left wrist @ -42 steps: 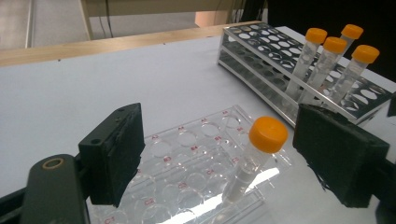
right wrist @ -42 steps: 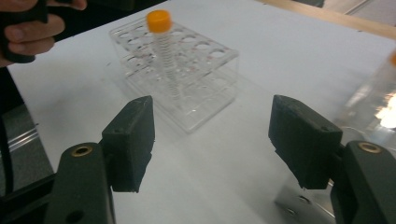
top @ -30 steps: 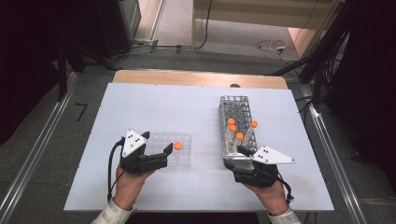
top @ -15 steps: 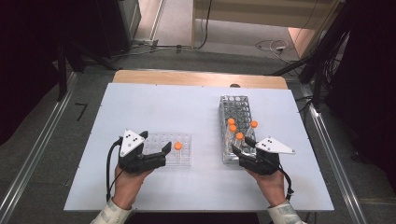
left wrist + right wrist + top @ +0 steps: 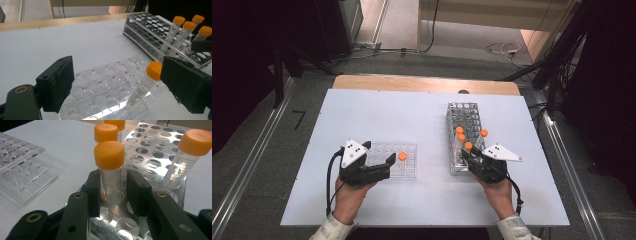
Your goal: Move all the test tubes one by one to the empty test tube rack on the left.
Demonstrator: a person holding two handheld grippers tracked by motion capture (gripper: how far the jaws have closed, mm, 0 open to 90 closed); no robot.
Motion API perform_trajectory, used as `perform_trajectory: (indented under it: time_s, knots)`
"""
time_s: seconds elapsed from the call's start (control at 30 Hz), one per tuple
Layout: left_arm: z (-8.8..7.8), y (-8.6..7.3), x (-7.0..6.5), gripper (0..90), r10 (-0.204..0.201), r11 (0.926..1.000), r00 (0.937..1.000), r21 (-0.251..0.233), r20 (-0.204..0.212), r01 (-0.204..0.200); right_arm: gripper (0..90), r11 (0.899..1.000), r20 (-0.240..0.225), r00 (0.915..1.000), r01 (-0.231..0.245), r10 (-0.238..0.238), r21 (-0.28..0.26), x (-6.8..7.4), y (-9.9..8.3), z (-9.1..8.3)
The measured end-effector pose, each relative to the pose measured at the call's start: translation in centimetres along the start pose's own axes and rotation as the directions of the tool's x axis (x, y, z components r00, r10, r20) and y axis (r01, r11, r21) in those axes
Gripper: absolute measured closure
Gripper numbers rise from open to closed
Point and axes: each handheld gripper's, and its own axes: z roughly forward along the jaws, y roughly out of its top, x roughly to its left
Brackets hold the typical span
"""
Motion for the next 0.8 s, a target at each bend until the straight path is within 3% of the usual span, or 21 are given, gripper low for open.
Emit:
perform_trajectory:
  time_s: [0.13, 0.8]
  knots:
    - [0.0, 0.0, 0.0, 11.8, 0.0, 1.0, 1.0, 0.0, 0.0, 0.0, 70.8, 1.0, 0.002, 1.0, 0.004, -0.004, 0.002, 0.0, 0.0, 0.1]
    - [-0.2, 0.1, 0.0, 11.8, -0.003, 1.0, 1.0, -0.004, 0.002, 0.003, 71.6, 0.992, -0.008, 0.9999, -0.012, 0.011, -0.124, 0.0, 2.9, -3.5]
